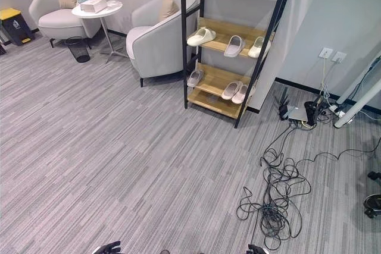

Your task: Arrange the slippers neatly on the shoe rack.

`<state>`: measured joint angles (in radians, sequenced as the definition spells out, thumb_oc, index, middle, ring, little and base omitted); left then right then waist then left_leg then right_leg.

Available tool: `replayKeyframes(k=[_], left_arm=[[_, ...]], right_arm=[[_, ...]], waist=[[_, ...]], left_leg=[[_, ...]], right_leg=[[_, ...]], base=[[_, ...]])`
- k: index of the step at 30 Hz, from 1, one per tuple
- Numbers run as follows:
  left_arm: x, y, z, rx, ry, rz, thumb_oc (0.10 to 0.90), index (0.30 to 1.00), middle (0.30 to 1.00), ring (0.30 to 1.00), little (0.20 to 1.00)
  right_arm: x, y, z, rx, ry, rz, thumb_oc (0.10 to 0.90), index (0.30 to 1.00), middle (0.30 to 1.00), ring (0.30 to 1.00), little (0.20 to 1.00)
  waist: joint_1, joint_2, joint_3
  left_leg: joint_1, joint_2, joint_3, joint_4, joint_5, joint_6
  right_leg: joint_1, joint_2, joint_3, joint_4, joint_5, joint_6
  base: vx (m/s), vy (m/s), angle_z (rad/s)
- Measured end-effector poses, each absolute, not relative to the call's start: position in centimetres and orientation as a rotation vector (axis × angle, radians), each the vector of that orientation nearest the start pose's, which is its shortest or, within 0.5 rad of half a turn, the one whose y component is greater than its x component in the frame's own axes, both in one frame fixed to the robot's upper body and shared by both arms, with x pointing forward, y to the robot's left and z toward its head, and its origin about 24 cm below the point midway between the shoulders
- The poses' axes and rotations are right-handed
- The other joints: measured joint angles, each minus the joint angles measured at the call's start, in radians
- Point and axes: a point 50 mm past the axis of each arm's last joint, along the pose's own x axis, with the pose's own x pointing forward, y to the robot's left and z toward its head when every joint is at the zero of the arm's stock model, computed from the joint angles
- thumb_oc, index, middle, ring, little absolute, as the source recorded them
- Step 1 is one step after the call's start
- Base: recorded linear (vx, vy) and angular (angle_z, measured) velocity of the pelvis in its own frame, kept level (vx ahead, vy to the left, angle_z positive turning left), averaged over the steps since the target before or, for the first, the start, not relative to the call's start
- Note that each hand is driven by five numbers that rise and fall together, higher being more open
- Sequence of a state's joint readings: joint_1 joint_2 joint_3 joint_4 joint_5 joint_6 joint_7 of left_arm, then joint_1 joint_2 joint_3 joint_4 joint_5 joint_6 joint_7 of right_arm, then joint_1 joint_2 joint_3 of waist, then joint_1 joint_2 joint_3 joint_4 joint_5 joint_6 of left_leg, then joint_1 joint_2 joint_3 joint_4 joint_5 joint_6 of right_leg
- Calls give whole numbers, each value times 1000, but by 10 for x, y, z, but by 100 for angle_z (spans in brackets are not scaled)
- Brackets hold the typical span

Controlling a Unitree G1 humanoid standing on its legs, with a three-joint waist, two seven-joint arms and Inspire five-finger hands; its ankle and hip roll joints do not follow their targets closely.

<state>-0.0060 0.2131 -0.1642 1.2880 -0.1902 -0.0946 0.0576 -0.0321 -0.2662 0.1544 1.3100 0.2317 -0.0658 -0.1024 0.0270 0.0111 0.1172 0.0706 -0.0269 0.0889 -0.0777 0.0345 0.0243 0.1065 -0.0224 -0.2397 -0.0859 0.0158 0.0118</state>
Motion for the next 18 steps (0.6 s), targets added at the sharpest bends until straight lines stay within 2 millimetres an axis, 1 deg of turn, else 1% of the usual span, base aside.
replayKeyframes(k=[10, 18], left_arm=[[85, 226, -164, 164, 1187, 161, 800, 900, 900, 900, 900], [84, 226, -164, 164, 1189, 162, 800, 900, 900, 900, 900]], right_arm=[[87, -250, -159, -219, 1203, -254, 800, 900, 900, 900, 900], [85, -249, -159, -222, 1209, -248, 800, 900, 900, 900, 900]], waist=[[0, 9, 6], [-1, 9, 6]], left_leg=[[1, 0, -3, 0, 1, 1], [1, 0, -14, 0, 2, 0]], right_leg=[[3, 0, -3, 0, 0, -1], [6, 1, -13, 0, -2, 2]], base=[[2, -2, 0], [17, -38, 4]])
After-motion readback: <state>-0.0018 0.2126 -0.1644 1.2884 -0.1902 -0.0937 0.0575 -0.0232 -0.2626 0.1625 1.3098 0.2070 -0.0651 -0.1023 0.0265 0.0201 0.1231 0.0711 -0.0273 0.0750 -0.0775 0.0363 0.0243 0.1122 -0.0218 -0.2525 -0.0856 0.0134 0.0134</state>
